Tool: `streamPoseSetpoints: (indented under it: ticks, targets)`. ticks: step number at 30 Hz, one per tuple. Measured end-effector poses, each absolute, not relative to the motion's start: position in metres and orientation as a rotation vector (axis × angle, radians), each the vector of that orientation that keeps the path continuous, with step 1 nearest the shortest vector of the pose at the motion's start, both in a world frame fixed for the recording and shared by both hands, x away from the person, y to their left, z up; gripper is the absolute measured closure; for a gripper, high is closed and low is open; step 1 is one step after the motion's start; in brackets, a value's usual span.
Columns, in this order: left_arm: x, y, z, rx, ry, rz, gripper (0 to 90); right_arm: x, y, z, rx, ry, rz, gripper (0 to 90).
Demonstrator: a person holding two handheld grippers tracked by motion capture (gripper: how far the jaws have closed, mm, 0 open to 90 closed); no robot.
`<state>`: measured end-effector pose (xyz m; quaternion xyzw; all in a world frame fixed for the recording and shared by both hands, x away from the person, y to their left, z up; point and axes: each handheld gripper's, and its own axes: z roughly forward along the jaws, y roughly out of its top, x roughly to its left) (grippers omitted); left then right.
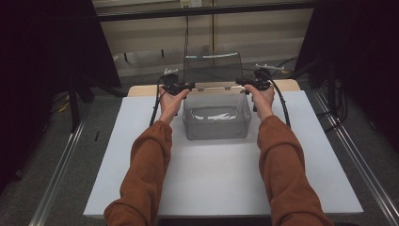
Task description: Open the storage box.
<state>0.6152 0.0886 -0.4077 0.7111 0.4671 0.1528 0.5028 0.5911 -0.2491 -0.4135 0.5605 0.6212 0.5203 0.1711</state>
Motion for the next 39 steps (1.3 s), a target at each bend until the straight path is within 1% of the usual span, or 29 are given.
streamPoseSetpoints:
  ticks: [4,8,14,17,35,37,39]
  targets:
    - [0.6151,0.0886,-0.4073,1.720,1.132,0.365,46.1,0.5919,-0.2484,-0.4153,1.604,1.753,1.492,61.7]
    - [0.6155,0.0877,-0.4080,1.721,1.140,0.367,45.1,0.5924,-0.2455,-0.4168,1.605,1.750,1.483,58.1]
    - [0.6180,0.0892,-0.4102,1.706,1.144,0.334,45.1,0.5935,-0.2463,-0.4202,1.628,1.750,1.529,56.4]
    - [0.6183,0.0875,-0.4112,1.693,1.163,0.329,44.1,0.5936,-0.2433,-0.4216,1.624,1.748,1.521,53.2]
    - [0.6215,0.0880,-0.4123,1.694,1.163,0.306,42.9,0.5893,-0.2412,-0.4180,1.659,1.745,1.486,51.8]
    - [0.6216,0.0881,-0.4136,1.686,1.167,0.315,40.6,0.5887,-0.2400,-0.4168,1.653,1.746,1.470,49.9]
    - [0.6213,0.0857,-0.4148,1.686,1.180,0.347,37.8,0.5886,-0.2390,-0.4169,1.668,1.745,1.461,45.1]
